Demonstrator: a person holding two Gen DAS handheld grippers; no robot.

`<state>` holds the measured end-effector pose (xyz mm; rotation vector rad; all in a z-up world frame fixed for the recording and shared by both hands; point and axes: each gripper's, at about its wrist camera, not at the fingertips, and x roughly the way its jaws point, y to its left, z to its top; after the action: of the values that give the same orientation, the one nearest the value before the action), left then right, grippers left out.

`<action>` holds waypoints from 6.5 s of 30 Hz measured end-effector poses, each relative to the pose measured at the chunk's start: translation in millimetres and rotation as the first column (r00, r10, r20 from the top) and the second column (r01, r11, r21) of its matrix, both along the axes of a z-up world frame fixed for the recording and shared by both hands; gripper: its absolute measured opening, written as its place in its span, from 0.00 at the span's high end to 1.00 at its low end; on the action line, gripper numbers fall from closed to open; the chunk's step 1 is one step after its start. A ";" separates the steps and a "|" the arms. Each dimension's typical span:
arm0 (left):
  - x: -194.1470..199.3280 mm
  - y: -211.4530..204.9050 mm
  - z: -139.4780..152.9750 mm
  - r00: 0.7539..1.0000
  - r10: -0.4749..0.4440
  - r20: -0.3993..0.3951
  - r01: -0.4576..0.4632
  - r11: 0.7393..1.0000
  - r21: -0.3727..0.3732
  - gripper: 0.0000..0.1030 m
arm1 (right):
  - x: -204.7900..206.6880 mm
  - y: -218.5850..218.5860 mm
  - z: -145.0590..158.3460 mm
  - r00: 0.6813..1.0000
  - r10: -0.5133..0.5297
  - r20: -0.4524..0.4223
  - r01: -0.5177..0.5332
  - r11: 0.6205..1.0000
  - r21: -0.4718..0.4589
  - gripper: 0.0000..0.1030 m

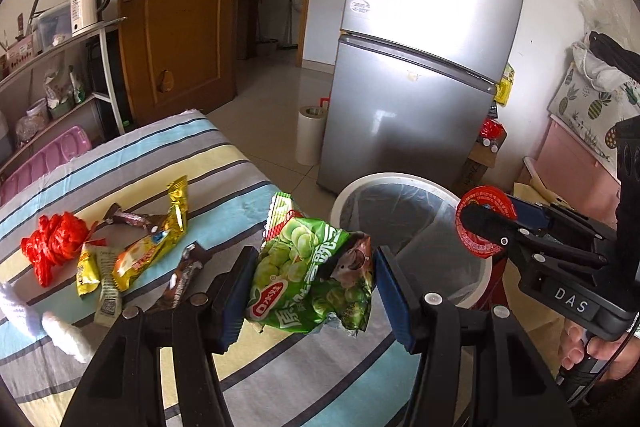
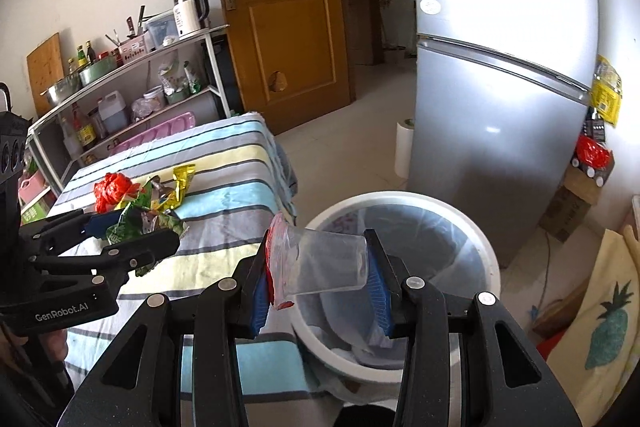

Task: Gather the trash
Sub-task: 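Carry the chip bag and red-lidded cup over the bin and release both, then grasp the long white foam net with the left gripper while the right gripper grasps the brown wrapper, then carry the foam net and brown wrapper toward the bin and release the wrapper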

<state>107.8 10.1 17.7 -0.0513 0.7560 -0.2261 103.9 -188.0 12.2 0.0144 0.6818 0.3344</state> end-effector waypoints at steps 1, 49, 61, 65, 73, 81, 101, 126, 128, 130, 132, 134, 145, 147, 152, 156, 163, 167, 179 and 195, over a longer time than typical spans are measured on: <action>3.2 -6.8 -0.3 1.000 -0.011 0.001 0.011 1.000 0.001 0.43 | -0.2 -5.9 -0.4 1.000 -0.015 0.000 0.015 1.000 -0.004 0.59; 39.1 -57.1 -25.0 0.999 -0.025 -0.042 0.028 0.997 0.073 0.30 | 21.6 -56.4 -42.4 0.980 -0.176 -0.096 0.169 0.983 -0.071 0.45; 1.5 15.0 -13.4 0.991 0.131 -0.008 -0.130 0.989 0.065 0.30 | 5.1 0.7 -21.5 0.998 -0.054 -0.038 0.052 0.997 -0.051 0.45; -10.0 44.9 -13.2 0.981 0.195 -0.012 -0.194 0.980 0.049 0.30 | 0.9 23.5 -17.9 1.000 -0.007 -0.028 0.006 0.999 -0.047 0.45; -39.9 104.9 -15.0 0.942 0.337 -0.010 -0.335 0.940 0.057 0.30 | -0.8 76.3 -20.3 0.995 0.095 -0.037 -0.096 0.995 -0.039 0.45; -61.7 163.0 -13.2 0.888 0.460 -0.009 -0.459 0.887 0.046 0.30 | 6.1 125.9 -26.8 0.982 0.179 -0.064 -0.182 0.983 -0.029 0.45; -70.2 294.3 -26.5 0.738 0.668 -0.095 -0.672 0.740 -0.012 0.26 | 37.6 222.0 -44.5 0.962 0.217 -0.164 -0.231 0.970 -0.071 0.45; -72.7 311.4 -51.0 0.734 0.643 -0.217 -0.635 0.764 0.116 0.26 | 44.3 235.4 -62.3 0.958 0.192 -0.212 -0.216 0.972 -0.097 0.45; -75.6 317.5 -49.7 0.716 0.664 -0.213 -0.664 0.743 0.083 0.26 | 44.1 235.8 -62.8 0.959 0.188 -0.213 -0.212 0.973 -0.094 0.45; -74.0 323.1 -50.7 0.699 0.680 -0.222 -0.686 0.725 0.061 0.26 | 43.6 236.6 -63.2 0.959 0.191 -0.212 -0.215 0.972 -0.097 0.45; -67.0 330.6 -57.7 0.683 0.686 -0.251 -0.702 0.711 0.032 0.26 | 43.1 237.5 -63.4 0.959 0.190 -0.212 -0.216 0.971 -0.103 0.45; -64.6 333.9 -62.3 0.658 0.702 -0.271 -0.727 0.686 0.011 0.26 | 42.8 237.0 -63.5 0.958 0.191 -0.213 -0.216 0.971 -0.101 0.45; -41.9 315.6 -62.9 0.686 0.694 -0.219 -0.701 0.711 0.058 0.52 | 44.4 234.3 -64.6 0.963 0.181 -0.202 -0.206 0.972 -0.110 0.50; -38.8 310.4 -62.4 0.702 0.680 -0.213 -0.682 0.727 0.073 0.57 | 44.3 233.6 -64.5 0.962 0.183 -0.201 -0.207 0.973 -0.107 0.53; -37.2 298.5 -62.1 0.756 0.624 -0.198 -0.626 0.777 0.062 0.67 | 43.5 231.6 -64.7 0.961 0.193 -0.200 -0.214 0.973 -0.089 0.66; -37.3 292.2 -63.0 0.780 0.596 -0.189 -0.598 0.800 0.051 0.70 | 41.6 231.1 -63.9 0.962 0.197 -0.191 -0.216 0.972 -0.088 0.70; -40.2 280.7 -60.5 0.809 0.559 -0.181 -0.562 0.826 0.038 0.71 | 40.0 226.9 -62.3 0.961 0.210 -0.183 -0.223 0.973 -0.056 0.77; -44.6 274.8 -56.3 0.821 0.544 -0.174 -0.548 0.836 0.030 0.71 | 37.3 221.9 -59.6 0.960 0.224 -0.168 -0.232 0.972 -0.031 0.79; -64.6 242.0 -28.5 0.877 0.470 -0.101 -0.470 0.882 0.030 0.71 | 21.4 208.2 -41.4 0.957 0.268 -0.108 -0.266 0.963 0.035 0.80; -40.5 144.3 5.4 0.966 0.256 -0.028 -0.256 0.966 0.019 0.71 | 5.0 137.0 -7.7 0.985 0.173 -0.026 -0.172 0.984 0.043 0.80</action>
<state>67.3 154.4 23.1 -0.1377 0.7731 0.0272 108.9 -51.0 4.6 -0.0013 0.7077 0.5152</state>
